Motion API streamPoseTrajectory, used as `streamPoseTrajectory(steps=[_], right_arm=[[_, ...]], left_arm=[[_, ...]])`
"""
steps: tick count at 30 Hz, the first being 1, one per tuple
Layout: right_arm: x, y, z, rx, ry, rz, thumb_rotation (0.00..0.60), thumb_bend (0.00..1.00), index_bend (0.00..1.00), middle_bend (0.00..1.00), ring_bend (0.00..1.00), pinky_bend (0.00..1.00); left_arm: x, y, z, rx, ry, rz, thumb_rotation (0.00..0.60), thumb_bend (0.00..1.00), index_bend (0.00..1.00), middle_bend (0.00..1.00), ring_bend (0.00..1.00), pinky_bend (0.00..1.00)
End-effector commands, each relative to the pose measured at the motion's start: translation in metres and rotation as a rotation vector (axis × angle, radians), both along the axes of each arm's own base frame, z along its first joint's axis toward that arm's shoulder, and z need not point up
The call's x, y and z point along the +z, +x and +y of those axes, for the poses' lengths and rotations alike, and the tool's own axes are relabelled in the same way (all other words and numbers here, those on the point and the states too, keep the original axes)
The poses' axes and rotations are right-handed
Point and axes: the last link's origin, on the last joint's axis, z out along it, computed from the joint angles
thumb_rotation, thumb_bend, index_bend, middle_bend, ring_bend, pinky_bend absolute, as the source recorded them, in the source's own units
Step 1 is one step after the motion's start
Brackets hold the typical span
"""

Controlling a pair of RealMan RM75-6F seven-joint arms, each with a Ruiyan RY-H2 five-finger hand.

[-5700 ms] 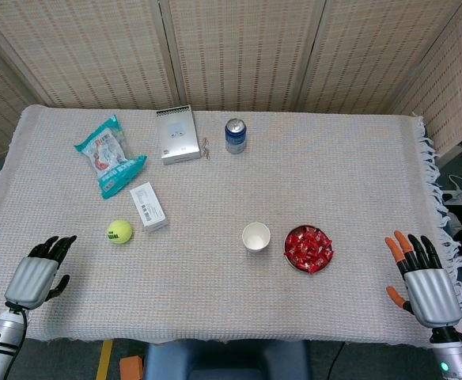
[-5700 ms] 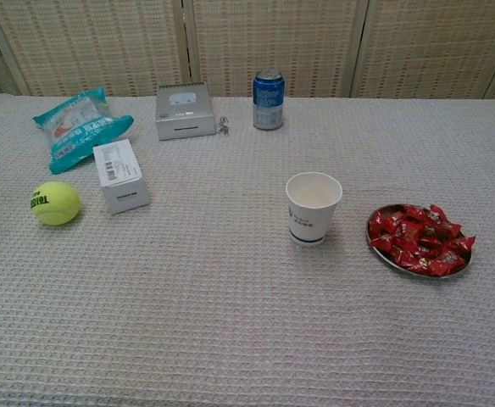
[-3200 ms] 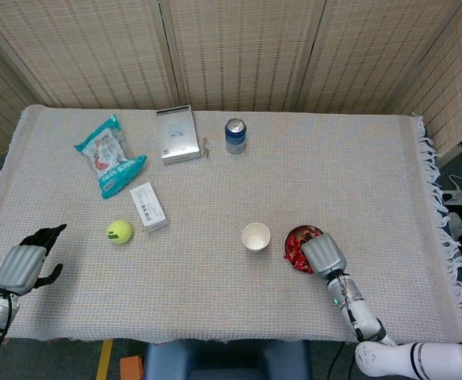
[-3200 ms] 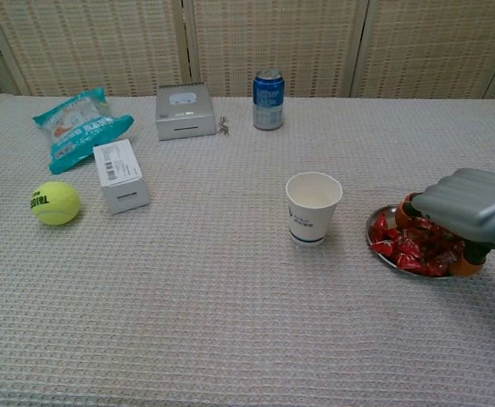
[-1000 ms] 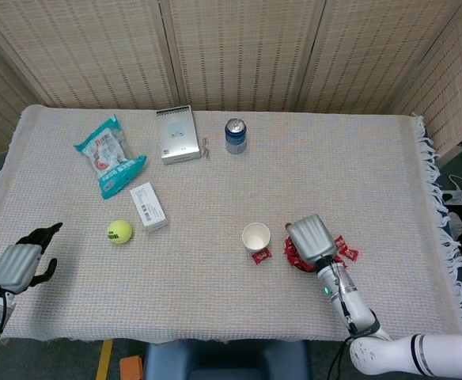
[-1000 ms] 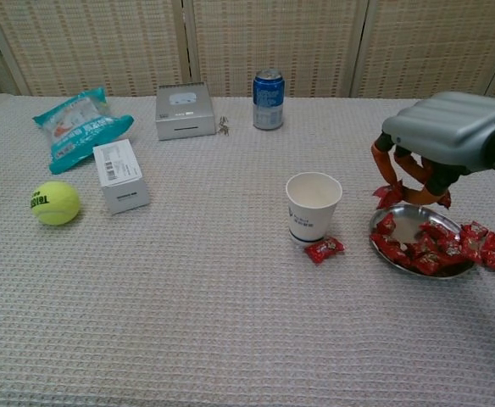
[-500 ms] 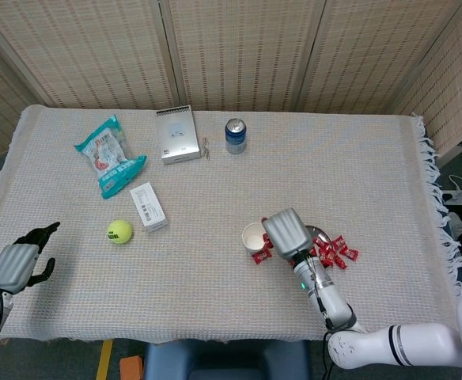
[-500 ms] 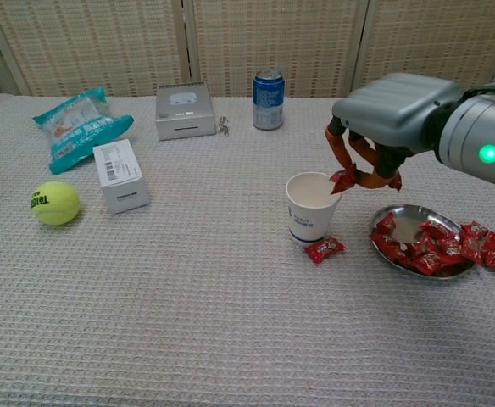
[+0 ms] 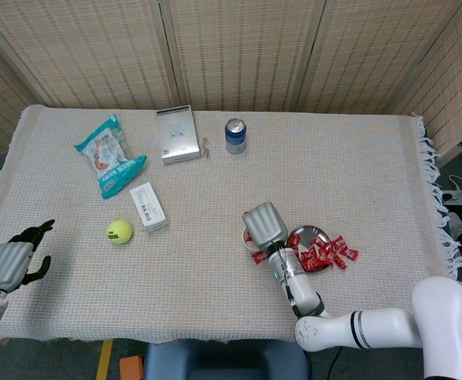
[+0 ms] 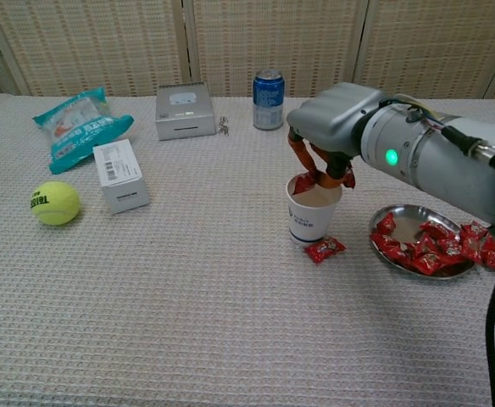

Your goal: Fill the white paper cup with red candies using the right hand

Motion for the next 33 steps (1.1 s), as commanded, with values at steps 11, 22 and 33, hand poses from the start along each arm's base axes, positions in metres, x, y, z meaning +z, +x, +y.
streamPoseTrajectory(steps=[11,22,33], right_arm=[[-0.002,0.012,0.001,-0.002,-0.007,0.056,0.6,0.47,0.58,0.79,0.73,1.0],[-0.001,0.021,0.005,0.002,-0.022,0.123,0.6,0.47,0.44,0.77,0.71,1.0],[0.0,0.025,0.006,-0.022,-0.037,0.168,0.6,0.45,0.37,0.72,0.7,1.0]], left_arm=[[0.004,-0.001,0.0,-0.001,0.003,-0.018,0.6,0.53,0.0,0.15,0.14,0.27],[0.006,-0.001,-0.001,-0.002,0.003,-0.026,0.6,0.53,0.0,0.15,0.14,0.28],[0.008,-0.002,0.0,0.0,0.006,-0.032,0.6,0.53,0.0,0.15,0.14,0.28]])
